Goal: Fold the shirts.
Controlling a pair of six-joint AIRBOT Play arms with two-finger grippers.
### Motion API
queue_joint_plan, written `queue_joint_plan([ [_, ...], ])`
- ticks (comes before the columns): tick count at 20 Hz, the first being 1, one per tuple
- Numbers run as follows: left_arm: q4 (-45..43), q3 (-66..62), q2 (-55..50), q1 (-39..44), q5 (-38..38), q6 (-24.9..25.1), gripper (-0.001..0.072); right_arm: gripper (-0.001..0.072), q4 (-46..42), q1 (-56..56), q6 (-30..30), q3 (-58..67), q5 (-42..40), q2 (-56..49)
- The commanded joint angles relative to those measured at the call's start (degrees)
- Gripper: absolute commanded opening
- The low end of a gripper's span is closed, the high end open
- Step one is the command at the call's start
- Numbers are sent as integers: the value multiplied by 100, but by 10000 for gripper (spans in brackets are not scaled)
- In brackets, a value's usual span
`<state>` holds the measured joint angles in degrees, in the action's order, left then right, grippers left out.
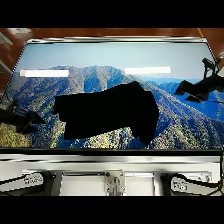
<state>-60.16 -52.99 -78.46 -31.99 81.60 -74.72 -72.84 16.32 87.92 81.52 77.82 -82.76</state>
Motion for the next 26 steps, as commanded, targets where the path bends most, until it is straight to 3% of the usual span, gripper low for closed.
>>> queue_joint_plan([
  [1, 669, 1235, 15, 105, -479, 437, 658, 671, 555, 433, -192, -498, 308, 44],
  [11, 1526, 1692, -461, 1519, -1766, 437, 651, 671, 651, 411, -227, -815, -223, 42],
  [12, 1674, 1692, -518, 1593, -1884, 404, 557, 671, 649, 411, -227, -815, -234, 42],
  [15, 1956, 1685, -553, 1692, -2111, 352, 73, 671, 656, 402, -227, -909, -249, -17],
  [16, 1954, 1676, -542, 1687, -2096, 354, 36, 671, 656, 380, -234, -1016, -243, -85],
  [20, 1926, 1676, -199, 1687, -2094, 588, 34, 671, 1060, 175, -431, -1362, -376, -682],
  [24, 1902, 1674, 470, 1685, -2096, 660, 34, 665, 1307, -166, -437, -1362, -1027, -1294],
  [25, 1902, 1674, 625, 1683, -2096, 658, 34, 657, 1320, -227, -433, -1362, -1134, -1449],
  [26, 1902, 1674, 748, 1683, -2096, 658, 34, 597, 1432, -258, -435, -1362, -1226, -1589],
])
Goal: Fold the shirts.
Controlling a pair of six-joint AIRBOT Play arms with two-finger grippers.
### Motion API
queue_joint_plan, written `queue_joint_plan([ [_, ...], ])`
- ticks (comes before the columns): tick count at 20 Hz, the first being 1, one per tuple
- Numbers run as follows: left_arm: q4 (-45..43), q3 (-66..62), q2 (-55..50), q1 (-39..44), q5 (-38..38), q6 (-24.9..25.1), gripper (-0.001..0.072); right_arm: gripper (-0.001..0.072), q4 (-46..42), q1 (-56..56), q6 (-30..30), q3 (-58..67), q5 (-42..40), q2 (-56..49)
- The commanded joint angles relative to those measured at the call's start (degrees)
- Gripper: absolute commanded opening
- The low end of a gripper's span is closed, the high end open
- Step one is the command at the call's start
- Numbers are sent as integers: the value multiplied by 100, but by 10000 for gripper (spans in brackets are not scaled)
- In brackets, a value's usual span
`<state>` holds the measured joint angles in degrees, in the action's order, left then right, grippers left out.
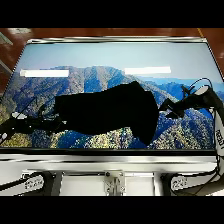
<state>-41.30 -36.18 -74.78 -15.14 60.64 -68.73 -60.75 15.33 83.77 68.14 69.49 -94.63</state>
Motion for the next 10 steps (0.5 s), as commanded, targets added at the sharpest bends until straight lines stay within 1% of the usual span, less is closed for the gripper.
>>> queue_joint_plan([
  [1, 17, -7, 494, -2, -2, 59, 34, 584, 398, -188, -48, -24, -468, -511],
  [2, 17, -7, 581, -2, -15, 59, 34, 572, 514, -201, -72, -24, -562, -590],
  [4, 17, -48, 693, -2, -26, 59, 34, 412, 581, -271, -68, -24, -730, -634],
  [5, 17, -118, 708, -2, -24, 59, 34, 359, 586, -286, -68, -24, -765, -634],
  [6, 17, -219, 710, -2, -24, 57, 33, 190, 619, -323, -68, -22, -758, -632],
  [7, 17, -358, 721, -2, -24, 59, 33, 89, 719, -339, -109, -22, -708, -621],
  [8, 15, -549, 754, -2, -22, 59, 32, 65, 892, -337, -391, -2, -601, -555],
  [10, -61, -1119, 927, -2, -22, 55, 31, 65, 1198, -337, -1091, 153, -407, -155],
])
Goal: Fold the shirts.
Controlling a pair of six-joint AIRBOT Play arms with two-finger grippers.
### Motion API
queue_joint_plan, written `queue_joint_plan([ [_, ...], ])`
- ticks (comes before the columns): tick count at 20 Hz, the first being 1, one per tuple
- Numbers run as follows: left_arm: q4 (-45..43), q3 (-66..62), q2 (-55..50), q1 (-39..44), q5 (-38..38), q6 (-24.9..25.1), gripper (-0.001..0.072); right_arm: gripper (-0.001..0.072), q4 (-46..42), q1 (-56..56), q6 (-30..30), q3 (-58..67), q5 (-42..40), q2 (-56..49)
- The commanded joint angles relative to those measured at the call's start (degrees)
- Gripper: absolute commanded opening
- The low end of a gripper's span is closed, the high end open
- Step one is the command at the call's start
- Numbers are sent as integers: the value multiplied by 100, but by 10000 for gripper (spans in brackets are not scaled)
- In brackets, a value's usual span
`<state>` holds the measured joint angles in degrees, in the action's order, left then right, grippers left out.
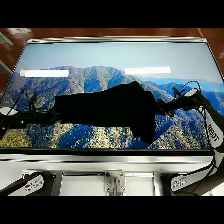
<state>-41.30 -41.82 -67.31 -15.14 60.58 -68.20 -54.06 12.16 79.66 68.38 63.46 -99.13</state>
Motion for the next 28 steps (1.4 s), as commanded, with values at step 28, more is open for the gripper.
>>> queue_joint_plan([
  [28, -2662, -4739, 2697, -2, 2323, -1504, 32, 64, -2983, -20, 566, 3143, 2804, 5143],
])
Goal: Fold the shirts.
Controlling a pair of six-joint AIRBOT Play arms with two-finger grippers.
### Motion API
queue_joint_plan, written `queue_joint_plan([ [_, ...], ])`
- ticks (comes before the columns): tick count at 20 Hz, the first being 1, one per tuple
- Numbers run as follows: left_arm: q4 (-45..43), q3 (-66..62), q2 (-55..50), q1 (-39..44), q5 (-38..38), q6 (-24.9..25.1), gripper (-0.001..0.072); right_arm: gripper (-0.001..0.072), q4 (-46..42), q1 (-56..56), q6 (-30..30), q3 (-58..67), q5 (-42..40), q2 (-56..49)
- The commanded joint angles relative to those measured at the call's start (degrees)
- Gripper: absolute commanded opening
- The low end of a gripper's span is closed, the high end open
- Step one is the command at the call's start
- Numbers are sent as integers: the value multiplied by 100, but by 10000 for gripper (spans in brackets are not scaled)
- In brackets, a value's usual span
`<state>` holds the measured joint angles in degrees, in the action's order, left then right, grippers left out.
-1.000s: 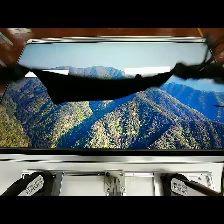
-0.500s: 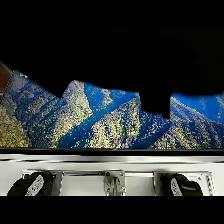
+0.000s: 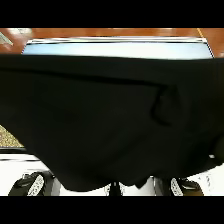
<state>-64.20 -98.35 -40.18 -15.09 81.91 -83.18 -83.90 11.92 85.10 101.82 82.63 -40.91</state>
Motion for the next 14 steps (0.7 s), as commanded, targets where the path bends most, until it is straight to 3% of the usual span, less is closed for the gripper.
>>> queue_joint_plan([
  [1, -601, 1349, -114, -7, 175, -9, 33, 64, 149, 4, 22, -518, 855, -960],
  [3, -822, 2133, -472, -7, -101, -9, 33, 65, 461, -15, 199, -1399, 391, -1556],
  [6, -649, 2715, -1565, 0, -999, -13, 33, 64, 745, -385, 304, -2450, -1318, -2680],
  [12, 505, 1891, -4319, 13, -2771, 168, 33, 65, 905, -1246, 431, -2284, -5300, -4868],
  [14, 730, 1624, -4990, 79, -3279, 168, 34, 65, 905, -1270, 476, -2284, -6094, -5246],
])
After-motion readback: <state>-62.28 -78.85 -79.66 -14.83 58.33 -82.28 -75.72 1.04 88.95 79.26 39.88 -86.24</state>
